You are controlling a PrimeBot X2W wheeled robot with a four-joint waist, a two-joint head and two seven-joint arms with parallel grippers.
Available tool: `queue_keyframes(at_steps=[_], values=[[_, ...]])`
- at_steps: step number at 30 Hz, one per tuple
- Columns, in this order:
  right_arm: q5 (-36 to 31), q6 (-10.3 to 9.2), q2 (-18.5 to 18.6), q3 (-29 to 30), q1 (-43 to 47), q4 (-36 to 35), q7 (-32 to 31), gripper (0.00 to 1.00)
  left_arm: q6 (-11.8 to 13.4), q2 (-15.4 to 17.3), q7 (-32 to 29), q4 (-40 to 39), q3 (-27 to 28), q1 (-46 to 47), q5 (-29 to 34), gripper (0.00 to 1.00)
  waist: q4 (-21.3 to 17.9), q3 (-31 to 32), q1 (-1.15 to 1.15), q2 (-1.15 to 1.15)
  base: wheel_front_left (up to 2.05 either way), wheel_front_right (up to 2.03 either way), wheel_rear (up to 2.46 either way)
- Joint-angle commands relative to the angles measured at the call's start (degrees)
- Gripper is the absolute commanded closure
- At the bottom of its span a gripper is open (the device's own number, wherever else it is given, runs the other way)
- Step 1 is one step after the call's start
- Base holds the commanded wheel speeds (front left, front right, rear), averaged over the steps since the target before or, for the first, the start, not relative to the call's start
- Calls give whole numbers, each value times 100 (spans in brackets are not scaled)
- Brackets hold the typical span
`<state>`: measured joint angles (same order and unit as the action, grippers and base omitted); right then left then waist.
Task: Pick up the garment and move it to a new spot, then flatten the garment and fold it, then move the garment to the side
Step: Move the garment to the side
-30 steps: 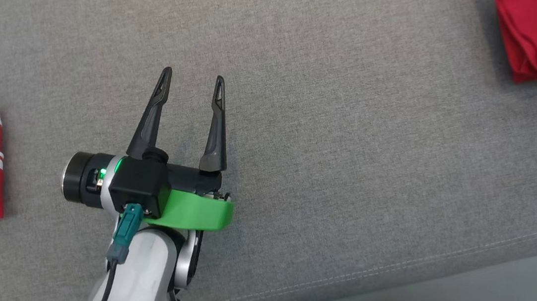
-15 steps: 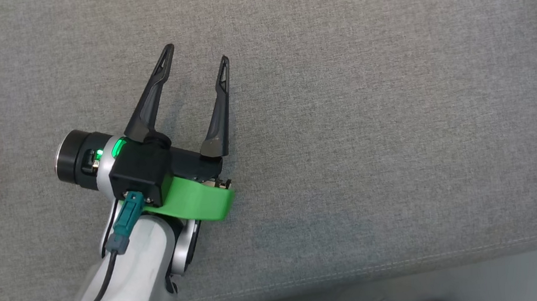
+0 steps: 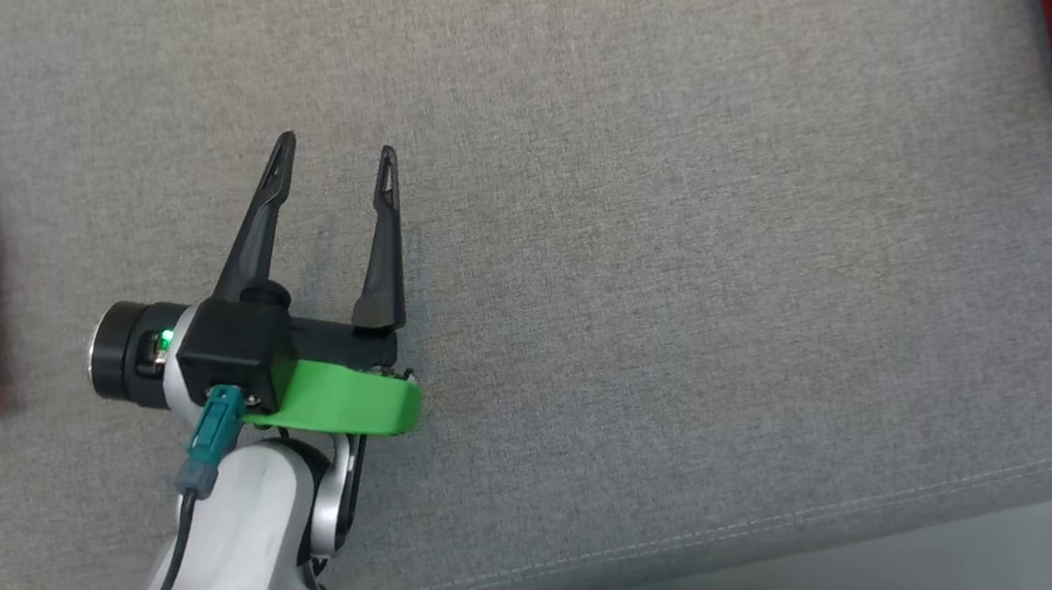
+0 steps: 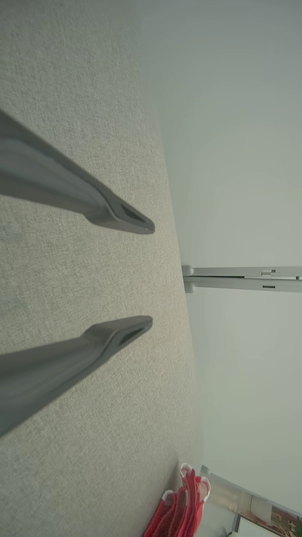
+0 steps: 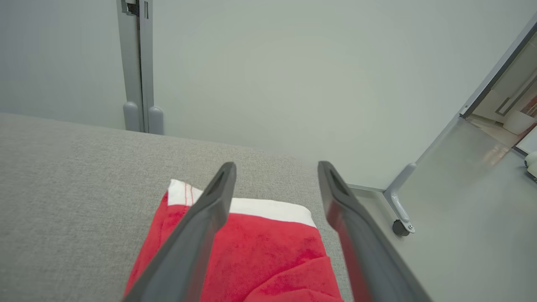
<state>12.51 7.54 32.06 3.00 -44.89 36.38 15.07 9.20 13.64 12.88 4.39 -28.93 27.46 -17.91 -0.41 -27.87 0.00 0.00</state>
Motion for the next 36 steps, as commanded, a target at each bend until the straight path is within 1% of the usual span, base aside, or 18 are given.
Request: queue_keyframes(at_steps=[1, 3, 7, 10, 13, 14, 18, 23, 29, 36], values=[[-79, -10, -224, 248, 328, -354, 23, 0, 47, 64, 46, 40, 74, -112, -54, 0, -89, 392, 0, 0, 0, 0, 0], [-68, -10, -533, 480, 649, -771, 22, 0, 66, 103, 69, 82, 137, -215, -117, 0, -81, 546, 0, 0, 0, 0, 0], [-103, -9, -1124, 610, 1304, -1504, 22, 0, 142, 170, 117, 143, 273, -429, -213, 0, -73, 859, 0, 0, 0, 0, 0], [-73, -9, -1538, 507, 1748, -1909, 22, 0, 191, 257, 131, 183, 373, -584, -260, 0, -69, 1054, 0, 0, 0, 0, 0], [-65, -9, -1867, 230, 2145, -2142, 22, 0, 245, 293, 149, 167, 444, -756, -314, 0, -64, 1221, 0, 0, 0, 0, 0], [-65, -9, -1867, 230, 2145, -2142, 22, 0, 245, 293, 149, 167, 444, -756, -314, 0, -64, 1221, 0, 0, 0, 0, 0], [-19, -9, -2229, -117, 2548, -2349, 23, 0, 350, 353, 181, 126, 579, -1019, -378, 0, -101, 1418, 0, 0, 0, 0, 0], [-19, -9, -2505, -288, 3134, -2447, 23, 0, 507, 385, 182, 133, 695, -1428, -504, 0, -72, 1731, 0, 0, 0, 0, 0], [-71, -9, -2696, -81, 3819, -2421, 23, 0, 592, 417, 181, 103, 706, -1866, -571, 0, 103, 2100, 0, 0, 0, 0, 0], [-187, -8, -2826, 81, 4371, -2704, -78, 0, 603, 486, 155, 71, 677, -2188, -631, 0, 227, 2456, 0, 0, 0, 0, 0]])
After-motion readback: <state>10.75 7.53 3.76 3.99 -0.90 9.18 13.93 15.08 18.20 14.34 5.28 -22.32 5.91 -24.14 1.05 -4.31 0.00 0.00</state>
